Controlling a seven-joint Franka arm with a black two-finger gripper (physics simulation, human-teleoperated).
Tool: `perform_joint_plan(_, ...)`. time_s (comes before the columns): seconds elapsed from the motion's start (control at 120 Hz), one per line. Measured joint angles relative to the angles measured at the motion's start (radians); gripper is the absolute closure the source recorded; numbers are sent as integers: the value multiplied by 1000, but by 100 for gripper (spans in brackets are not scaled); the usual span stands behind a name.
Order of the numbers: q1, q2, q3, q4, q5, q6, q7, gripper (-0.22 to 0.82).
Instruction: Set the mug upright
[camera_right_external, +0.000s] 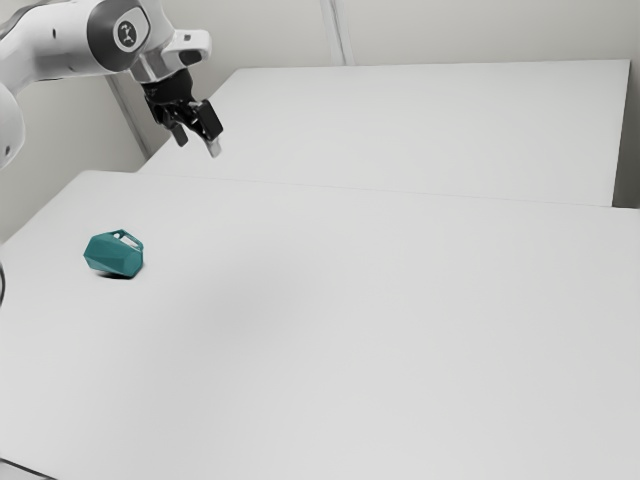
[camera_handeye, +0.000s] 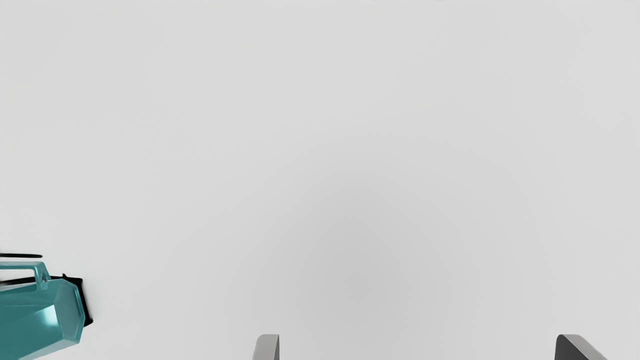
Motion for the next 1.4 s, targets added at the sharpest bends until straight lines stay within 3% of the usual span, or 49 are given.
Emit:
perform_joint_plan(0.417,20,-9,14,2,1,-6,-32,0)
perform_joint_plan(0.717,450,16,18,18,-244,-157,95,0)
perform_joint_plan(0.825,559,126,8,93,-308,-201,176,0)
perform_joint_plan(1.0,616,336,0,260,-370,-247,300,0)
perform_joint_plan(1.4,811,604,-158,435,-391,-188,521,0)
